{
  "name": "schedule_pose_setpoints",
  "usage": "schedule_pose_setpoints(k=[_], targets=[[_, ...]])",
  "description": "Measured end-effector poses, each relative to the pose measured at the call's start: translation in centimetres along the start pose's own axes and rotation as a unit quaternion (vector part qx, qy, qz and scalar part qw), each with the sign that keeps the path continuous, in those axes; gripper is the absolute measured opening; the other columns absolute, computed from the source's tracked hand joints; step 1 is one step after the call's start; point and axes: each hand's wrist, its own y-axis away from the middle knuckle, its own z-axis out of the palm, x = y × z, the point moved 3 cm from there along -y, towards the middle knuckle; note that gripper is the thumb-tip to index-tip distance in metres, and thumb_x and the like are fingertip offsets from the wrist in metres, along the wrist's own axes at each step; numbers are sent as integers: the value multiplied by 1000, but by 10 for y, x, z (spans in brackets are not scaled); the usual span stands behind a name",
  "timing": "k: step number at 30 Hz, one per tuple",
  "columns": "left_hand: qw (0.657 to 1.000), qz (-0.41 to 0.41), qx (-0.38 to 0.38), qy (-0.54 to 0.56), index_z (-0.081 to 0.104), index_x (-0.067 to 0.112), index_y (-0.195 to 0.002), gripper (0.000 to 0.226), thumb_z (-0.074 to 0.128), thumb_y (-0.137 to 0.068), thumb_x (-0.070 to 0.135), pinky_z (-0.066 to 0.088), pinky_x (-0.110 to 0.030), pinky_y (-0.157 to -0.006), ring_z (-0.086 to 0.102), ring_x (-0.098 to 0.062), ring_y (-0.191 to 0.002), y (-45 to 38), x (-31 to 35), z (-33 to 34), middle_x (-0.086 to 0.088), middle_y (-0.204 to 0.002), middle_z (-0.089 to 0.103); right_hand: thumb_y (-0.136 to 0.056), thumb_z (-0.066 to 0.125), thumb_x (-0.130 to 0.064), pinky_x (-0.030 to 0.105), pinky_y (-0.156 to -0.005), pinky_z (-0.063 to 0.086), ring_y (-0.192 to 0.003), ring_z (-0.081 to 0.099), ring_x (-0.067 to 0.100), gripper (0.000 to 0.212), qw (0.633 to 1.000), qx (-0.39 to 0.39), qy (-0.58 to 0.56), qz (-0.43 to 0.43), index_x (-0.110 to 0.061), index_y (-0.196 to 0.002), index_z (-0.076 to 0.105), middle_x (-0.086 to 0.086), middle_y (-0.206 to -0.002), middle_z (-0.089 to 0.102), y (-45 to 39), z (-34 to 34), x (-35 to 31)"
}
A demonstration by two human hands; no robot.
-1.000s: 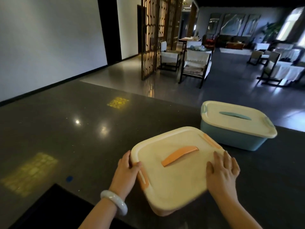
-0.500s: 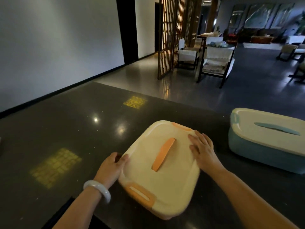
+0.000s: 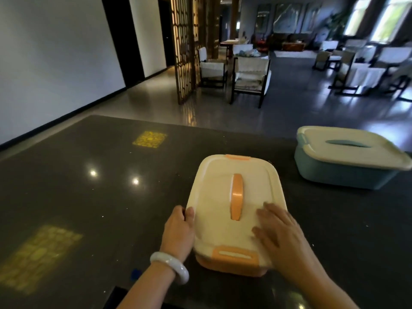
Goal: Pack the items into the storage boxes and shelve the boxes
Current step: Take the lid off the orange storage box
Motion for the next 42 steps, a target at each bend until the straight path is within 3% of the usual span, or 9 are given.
schedule_pose_setpoints(k=[3,7,11,14,28,31,35,38,42], targets=[[998,15,-53,8,45,22,-100,22,39,-99,43,41,-19,-57,56,-7,-77,8,-6,-5,1,-99,53,-76,44,-69,28,-112,23,-124,12,-21,63,996,-49,-7,-68,-49,-135,37,-50,-125,10,34,6,-22],[982,128,-86,-108,25,28,-138,49,41,-96,47,49,-28,-87,47,-11,-114,3,3,-14,4,-134,26,-79,63,-53,24,-111,28,-117,18,-19,49,995,-15,-4,-95,-51,-125,50,-45,-118,22,47,8,-31],[914,322,-117,-218,8,34,-152,62,33,-98,51,9,-37,-119,-1,-9,-146,-11,18,-6,17,-158,-1,-73,76,-37,22,-96,40,-108,42,-8,28,993,29,-96,-67,-50,-96,65,-33,-105,46,50,10,-38],[876,344,-166,-293,5,33,-152,60,25,-99,53,-4,-39,-119,-12,-7,-145,-21,20,7,13,-160,-4,-73,77,-34,23,-92,43,-102,47,-6,23,995,7,-101,-20,-46,-88,64,-26,-101,52,45,10,-41],[882,309,-208,-290,2,29,-153,60,26,-101,48,-10,-28,-109,-15,-7,-144,-22,23,10,14,-160,-8,-73,74,-44,16,-75,46,-96,51,-10,26,991,-11,-131,-28,-49,-92,58,-32,-100,49,41,6,-38],[879,304,-220,-295,-1,29,-153,62,25,-101,49,-9,-28,-107,-18,-6,-142,-17,24,7,14,-159,-11,-80,63,-50,29,-94,44,-116,45,-5,29,995,56,-78,-5,-53,-106,52,-34,-119,46,11,-10,-38],[879,293,-250,-282,-4,35,-151,63,25,-98,55,-6,-31,-111,-22,0,-136,-1,17,-2,20,-157,-15,-93,48,-50,48,-118,6,-146,5,11,57,997,29,73,-4,-36,-145,30,-15,-156,16,-21,-10,-34],[866,298,-237,-325,4,36,-151,63,28,-97,56,3,-38,-117,-11,-6,-145,7,16,-14,19,-158,-7,-96,31,-55,38,-119,-4,-144,-4,4,59,990,-19,138,-35,-36,-149,14,-13,-159,7,-18,7,-28],[854,338,-164,-359,48,38,-132,43,36,-94,55,19,-47,-113,34,-12,-133,5,34,-30,15,-140,42,-93,21,-61,29,-115,-9,-138,-10,-3,62,987,-16,151,-43,-38,-149,6,-16,-156,0,6,15,-32]])
